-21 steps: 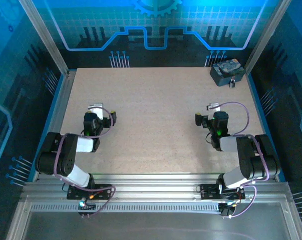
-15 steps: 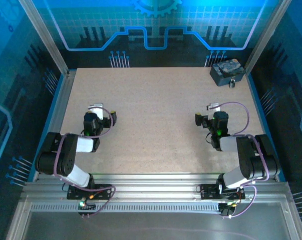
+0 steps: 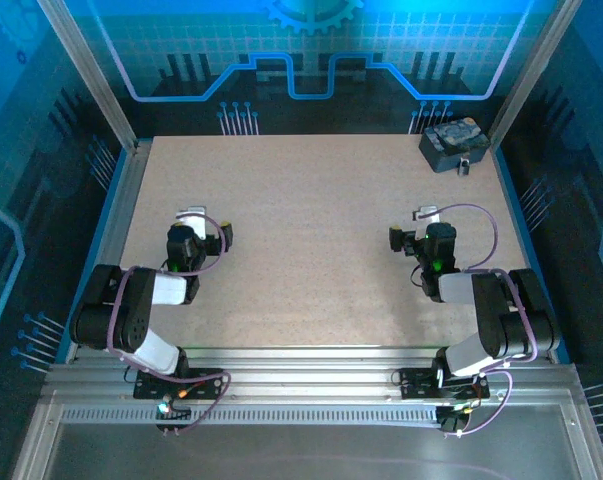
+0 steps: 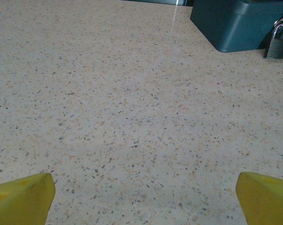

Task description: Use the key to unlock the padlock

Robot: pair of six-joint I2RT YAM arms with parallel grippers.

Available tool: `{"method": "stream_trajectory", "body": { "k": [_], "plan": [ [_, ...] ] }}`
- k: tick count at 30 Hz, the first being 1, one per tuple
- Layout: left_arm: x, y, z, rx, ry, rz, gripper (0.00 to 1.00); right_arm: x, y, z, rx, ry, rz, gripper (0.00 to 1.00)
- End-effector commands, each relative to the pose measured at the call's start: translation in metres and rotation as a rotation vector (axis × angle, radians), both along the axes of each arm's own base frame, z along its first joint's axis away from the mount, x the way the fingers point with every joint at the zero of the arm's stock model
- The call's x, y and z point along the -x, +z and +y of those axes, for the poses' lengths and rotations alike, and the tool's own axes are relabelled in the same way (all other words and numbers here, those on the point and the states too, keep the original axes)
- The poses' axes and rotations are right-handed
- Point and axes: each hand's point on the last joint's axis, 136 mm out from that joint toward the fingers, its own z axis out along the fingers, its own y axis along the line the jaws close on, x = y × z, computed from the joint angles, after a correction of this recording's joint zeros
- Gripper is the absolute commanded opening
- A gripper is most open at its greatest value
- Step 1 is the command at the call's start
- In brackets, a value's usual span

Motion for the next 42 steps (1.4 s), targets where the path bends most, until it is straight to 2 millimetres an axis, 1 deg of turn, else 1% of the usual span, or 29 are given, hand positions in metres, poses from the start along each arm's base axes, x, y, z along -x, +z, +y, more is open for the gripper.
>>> {"method": "stream_trajectory", "body": {
  "k": [1,8,10,11,12,13,15,17,18,20,22,25,28,30,32,33,36,42],
  "plan": [
    [-0.006,0.007,0.0,0.04,-0.012,-0.017,0.99,-0.009,0.014,0.003,0.0,0.014,-0.05,1.0],
    [-0.007,0.01,0.003,0.054,-0.012,-0.014,0.99,-0.009,0.015,0.002,-0.012,0.019,-0.046,1.0],
    [-0.009,0.02,0.014,0.049,0.063,0.007,0.99,-0.011,0.021,-0.003,-0.016,-0.012,-0.037,1.0],
    [-0.009,0.027,0.022,0.047,0.111,0.043,0.99,-0.013,0.026,-0.01,-0.012,-0.054,-0.018,1.0],
    [-0.011,0.037,0.028,0.043,0.143,0.065,0.99,-0.015,0.031,-0.014,-0.013,-0.078,0.018,1.0],
    [-0.014,0.046,0.028,0.039,0.147,0.078,0.99,-0.018,0.037,-0.016,-0.014,-0.088,0.047,1.0],
    [-0.023,0.069,0.027,0.052,0.148,0.077,0.99,-0.029,0.049,-0.018,-0.018,-0.105,0.102,0.99],
    [-0.031,0.081,0.033,0.099,0.205,0.087,0.99,-0.043,0.06,-0.015,-0.043,-0.106,0.147,0.99],
    [-0.035,0.085,0.035,0.13,0.231,0.111,0.99,-0.054,0.071,-0.012,-0.063,-0.101,0.149,0.98],
    [-0.042,0.085,0.022,0.142,0.17,0.195,0.99,-0.072,0.085,-0.007,-0.096,-0.094,0.147,0.98],
    [-0.045,0.085,0.016,0.108,0.18,0.263,0.99,-0.091,0.098,-0.005,-0.105,-0.09,0.128,0.97],
    [-0.045,0.088,0.008,0.06,0.209,0.29,0.99,-0.121,0.105,-0.008,-0.074,-0.09,0.157,0.98],
    [-0.041,0.086,-0.007,0.097,0.184,0.328,0.99,-0.146,0.105,-0.017,-0.017,-0.108,0.177,0.98],
    [-0.036,0.08,-0.02,0.11,0.157,0.361,0.99,-0.162,0.102,-0.026,0.007,-0.112,0.185,0.98],
    [-0.029,0.073,-0.027,0.095,0.145,0.404,0.99,-0.175,0.097,-0.038,0.027,-0.128,0.202,0.97],
    [-0.025,0.07,-0.028,0.094,0.149,0.423,0.99,-0.182,0.098,-0.044,0.035,-0.134,0.2,0.97],
    [-0.015,0.067,-0.029,0.108,0.151,0.451,0.99,-0.199,0.088,-0.064,0.052,-0.153,0.219,0.96],
    [-0.005,0.079,-0.035,0.129,0.109,0.449,0.99,-0.222,0.062,-0.093,0.061,-0.167,0.262,0.97]
  ]
}}
